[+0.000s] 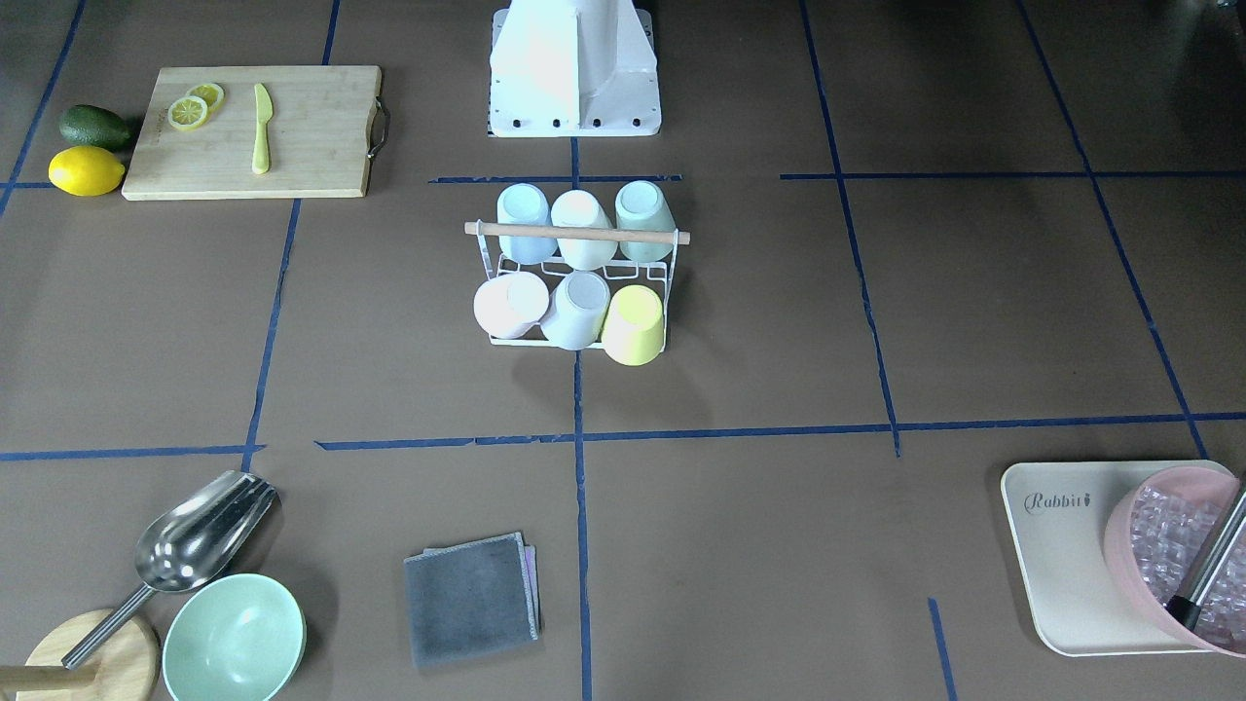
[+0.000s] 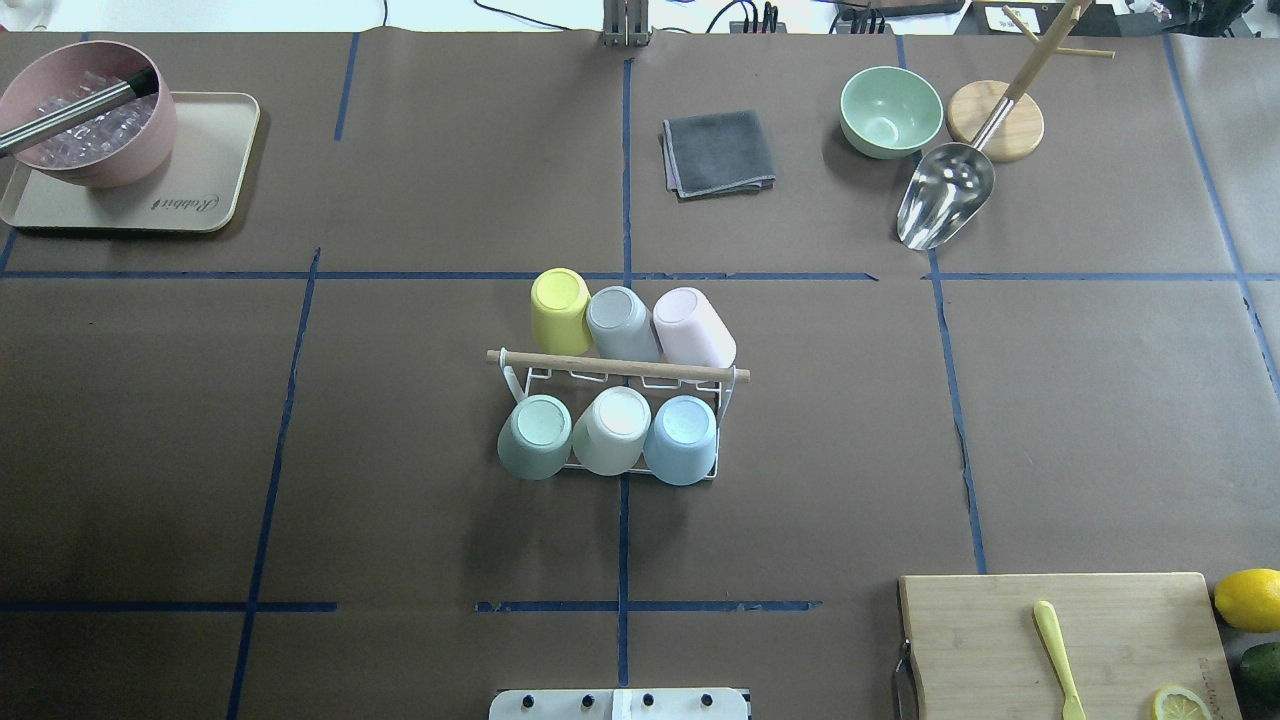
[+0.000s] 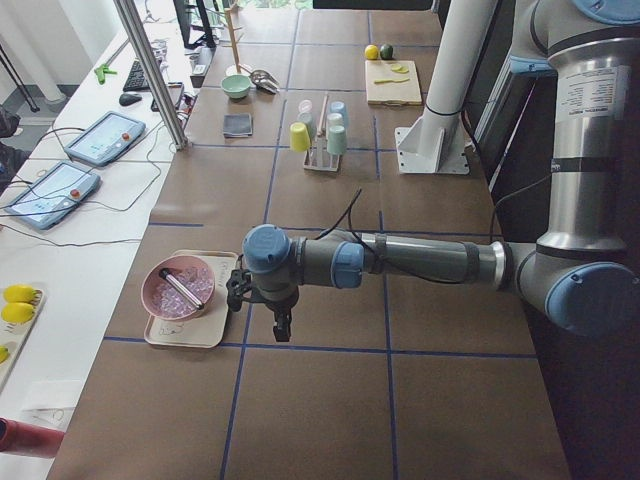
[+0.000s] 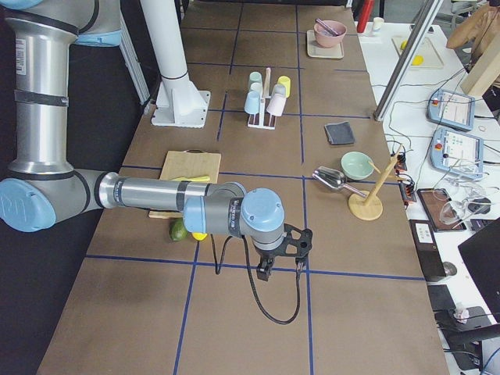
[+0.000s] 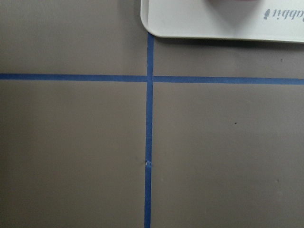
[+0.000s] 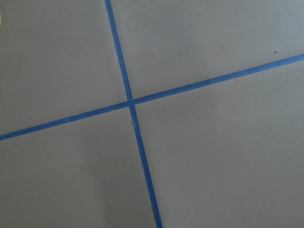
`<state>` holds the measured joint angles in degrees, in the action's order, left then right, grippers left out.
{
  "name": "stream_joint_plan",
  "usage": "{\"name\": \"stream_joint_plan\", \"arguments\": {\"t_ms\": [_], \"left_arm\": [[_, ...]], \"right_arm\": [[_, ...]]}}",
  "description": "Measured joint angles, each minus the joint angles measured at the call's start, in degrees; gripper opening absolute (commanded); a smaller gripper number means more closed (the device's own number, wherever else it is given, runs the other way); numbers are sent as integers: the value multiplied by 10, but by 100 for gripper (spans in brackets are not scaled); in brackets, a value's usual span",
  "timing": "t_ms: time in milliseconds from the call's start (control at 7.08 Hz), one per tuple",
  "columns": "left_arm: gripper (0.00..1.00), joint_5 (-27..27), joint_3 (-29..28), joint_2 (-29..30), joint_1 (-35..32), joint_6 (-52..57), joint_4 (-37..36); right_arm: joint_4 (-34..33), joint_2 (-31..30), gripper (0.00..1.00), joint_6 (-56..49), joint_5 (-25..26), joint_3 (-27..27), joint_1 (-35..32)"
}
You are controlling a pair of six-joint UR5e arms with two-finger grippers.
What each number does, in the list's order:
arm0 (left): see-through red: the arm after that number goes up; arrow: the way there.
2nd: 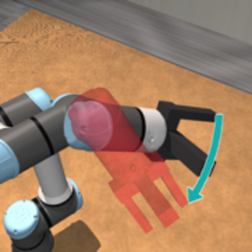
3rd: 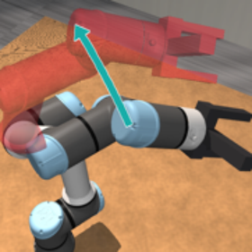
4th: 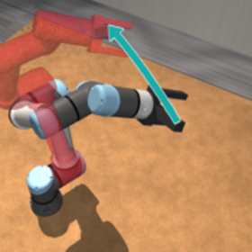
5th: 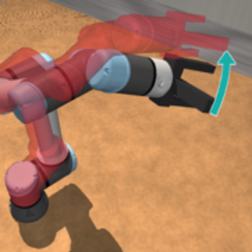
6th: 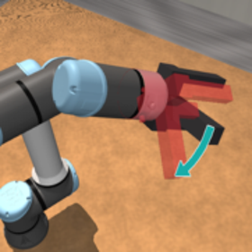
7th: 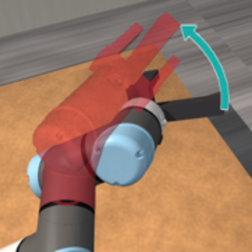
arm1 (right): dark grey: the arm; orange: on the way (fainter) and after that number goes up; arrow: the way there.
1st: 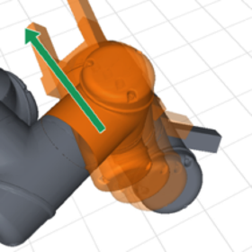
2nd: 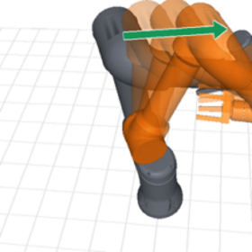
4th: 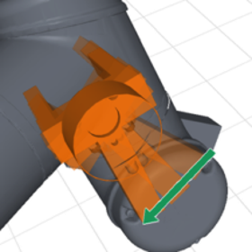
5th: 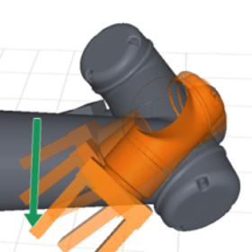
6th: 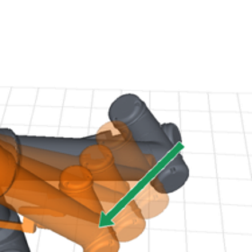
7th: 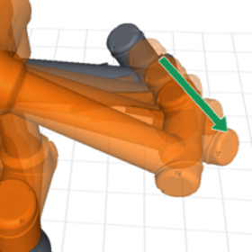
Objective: Place cup on cup holder
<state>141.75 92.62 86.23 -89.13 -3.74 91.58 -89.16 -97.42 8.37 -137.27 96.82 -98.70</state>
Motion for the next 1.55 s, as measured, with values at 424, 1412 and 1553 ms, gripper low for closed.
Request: {"name": "stream_joint_plan", "arguments": {"t_ms": [424,1412,1553], "left_arm": [[100,8,-49,-1,-15,5,59],[100,-44,18,-2,-14,51,-25],[100,-52,18,-3,-14,62,-25]], "right_arm": [[-12,-21,100,-28,67,6,-17],[-11,-39,100,-29,75,12,19],[-10,-33,100,-27,63,14,20]]}}
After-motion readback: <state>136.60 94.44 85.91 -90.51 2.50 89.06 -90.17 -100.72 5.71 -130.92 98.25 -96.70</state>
